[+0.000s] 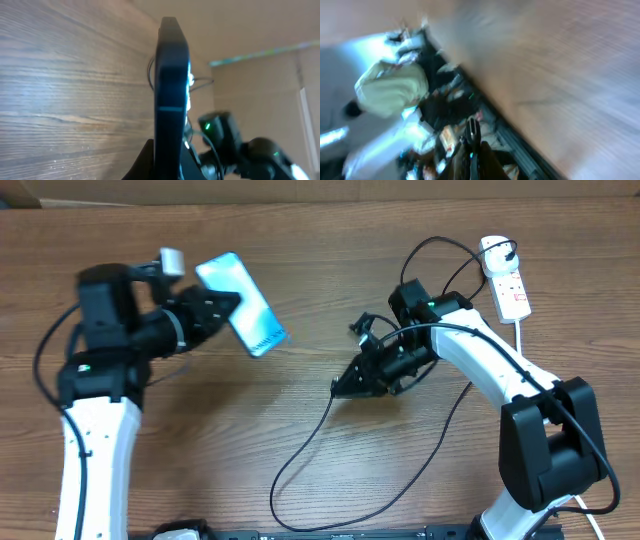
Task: Plug charger to phone and switch on socket
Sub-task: 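Close the right gripper on the USB-C plug and lift it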
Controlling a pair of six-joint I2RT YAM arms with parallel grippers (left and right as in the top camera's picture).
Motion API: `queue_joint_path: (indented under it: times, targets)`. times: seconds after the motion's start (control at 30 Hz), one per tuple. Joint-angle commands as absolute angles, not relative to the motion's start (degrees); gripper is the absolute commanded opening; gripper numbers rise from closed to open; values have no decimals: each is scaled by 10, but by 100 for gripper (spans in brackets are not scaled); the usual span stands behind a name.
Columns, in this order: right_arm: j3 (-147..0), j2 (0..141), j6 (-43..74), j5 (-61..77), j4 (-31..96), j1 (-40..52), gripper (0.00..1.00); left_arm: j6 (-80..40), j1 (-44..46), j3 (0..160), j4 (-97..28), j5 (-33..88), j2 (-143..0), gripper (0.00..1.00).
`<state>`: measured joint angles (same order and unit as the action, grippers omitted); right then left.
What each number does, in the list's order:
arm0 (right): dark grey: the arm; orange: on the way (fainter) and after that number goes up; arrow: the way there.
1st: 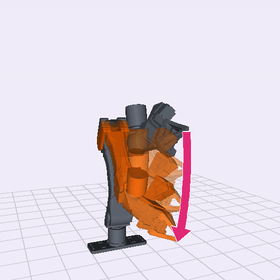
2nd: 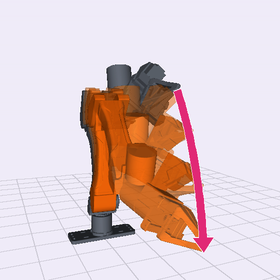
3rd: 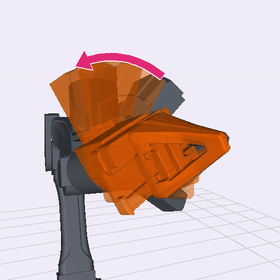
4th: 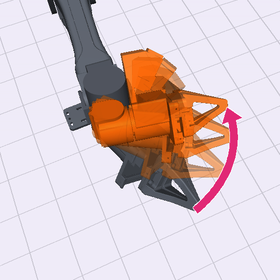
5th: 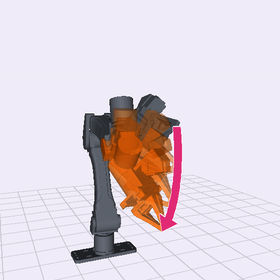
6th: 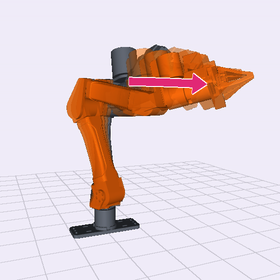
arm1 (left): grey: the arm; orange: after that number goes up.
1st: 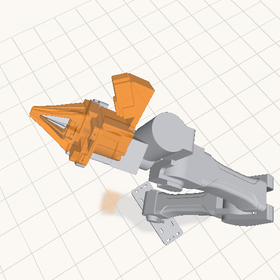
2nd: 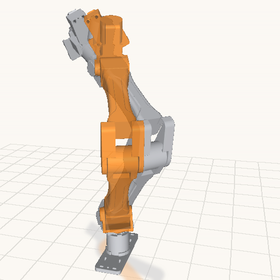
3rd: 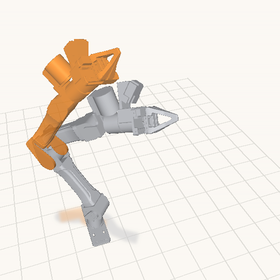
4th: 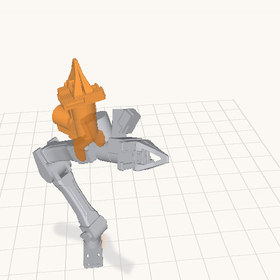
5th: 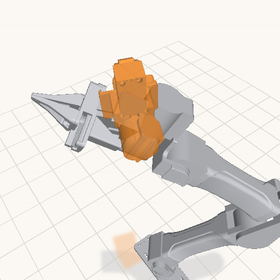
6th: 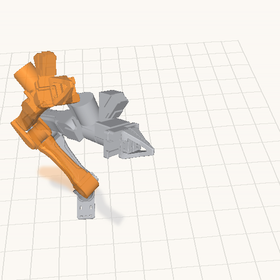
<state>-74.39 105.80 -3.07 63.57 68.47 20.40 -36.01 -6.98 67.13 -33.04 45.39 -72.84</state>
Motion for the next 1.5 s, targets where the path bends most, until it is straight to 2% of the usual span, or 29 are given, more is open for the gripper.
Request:
queue_joint_path:
  times: [0.0, 0.07, 0.37, 0.53, 0.63, 0.77, 0.87, 0.93, 1.2, 1.47]
  targets:
    - [-745, 1048, -278, 788, 742, 205, 4, -364, -114, 677, -327, 575, -727, 4]
    - [-745, 1048, -321, 813, 771, 205, 4, -364, -124, 677, -327, 612, -727, 4]
    - [-745, 1048, -310, 899, 713, 205, 4, -364, -123, 677, -328, 631, -727, 4]
    - [-745, 1049, -170, 897, 595, 205, 4, -364, -123, 677, -331, 630, -727, 4]
    - [-745, 1049, -21, 878, 479, 205, 4, -364, -123, 677, -331, 628, -727, 4]
    - [-745, 1049, 246, 712, 313, 210, 4, -364, -123, 677, -331, 614, -727, 4]
    - [-745, 1049, 307, 686, 235, 216, 4, -364, -124, 677, -331, 588, -727, 4]
    - [-745, 1049, 351, 669, 164, 222, 4, -364, -124, 677, -331, 528, -727, 4]
    - [-745, 1049, 470, 88, 324, 287, 4, -359, -124, 677, -352, 433, -727, 4]
    - [-733, 1058, 548, -68, 367, 345, 4, -356, -124, 677, -376, 403, -727, 4]
